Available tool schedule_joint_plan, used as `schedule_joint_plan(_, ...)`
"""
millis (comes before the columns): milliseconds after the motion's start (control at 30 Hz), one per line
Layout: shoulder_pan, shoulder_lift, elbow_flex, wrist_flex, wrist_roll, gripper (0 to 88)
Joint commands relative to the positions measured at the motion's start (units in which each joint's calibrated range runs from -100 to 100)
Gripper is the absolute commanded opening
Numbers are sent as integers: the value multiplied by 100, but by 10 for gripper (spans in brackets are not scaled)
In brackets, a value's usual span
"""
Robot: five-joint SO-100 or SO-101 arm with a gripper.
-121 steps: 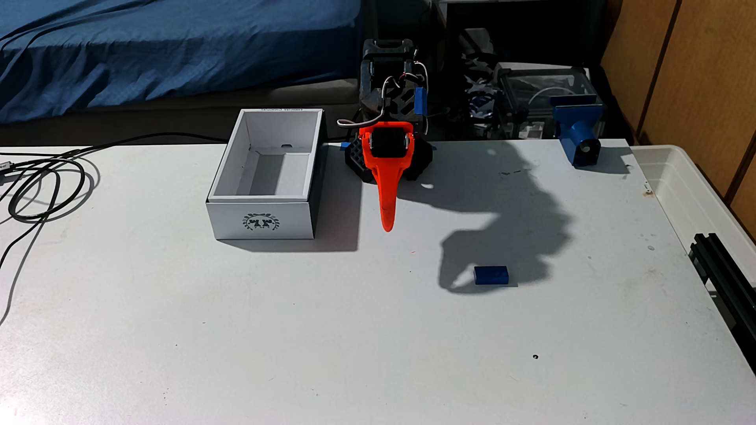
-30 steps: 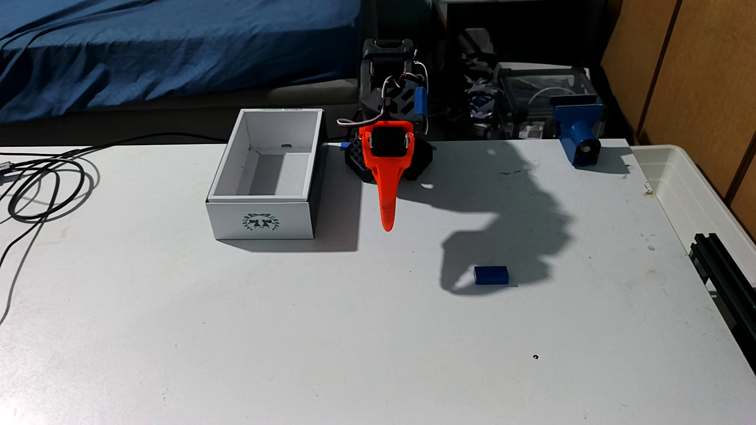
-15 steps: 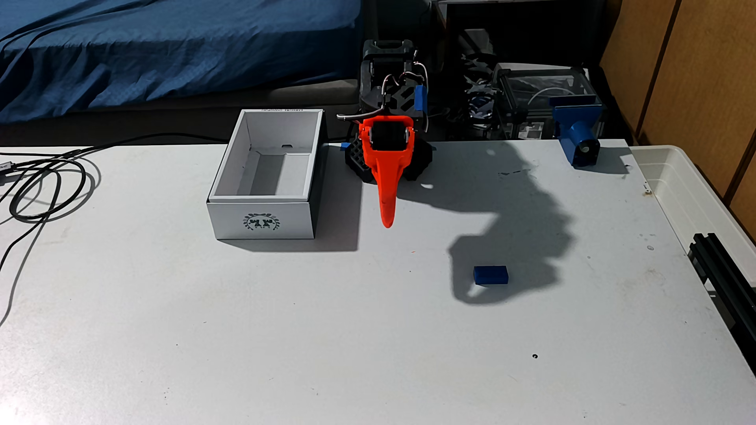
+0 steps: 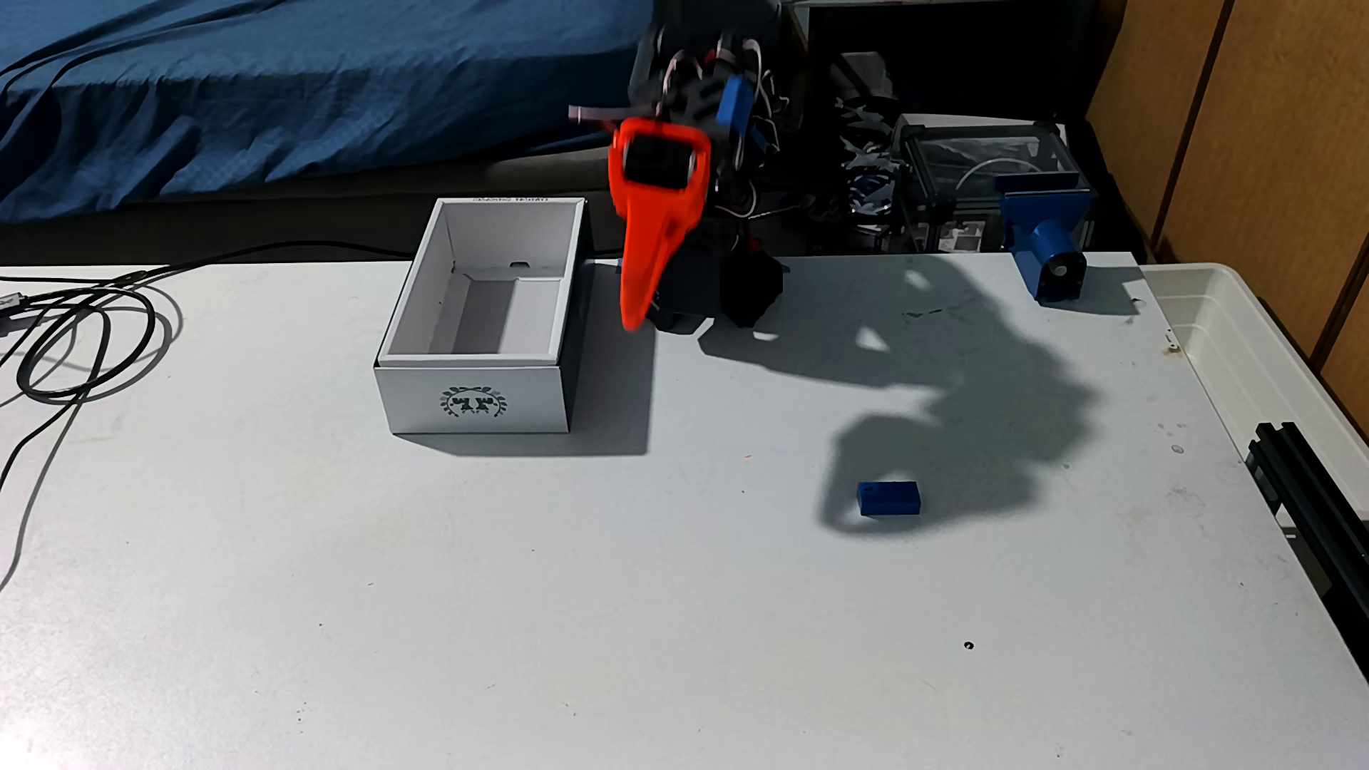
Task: Grab the blue brick and place in box
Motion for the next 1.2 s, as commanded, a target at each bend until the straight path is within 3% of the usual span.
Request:
schedule_joint_plan(0, 50, -59, -657, 592, 45, 10)
schedule_joint_plan(333, 540, 541, -1012, 609, 181, 10)
schedule_joint_plan(767, 756, 3772, -3541, 600, 134, 10)
schedule_joint_plan(1167, 927, 6419, -3878, 600, -245, 10)
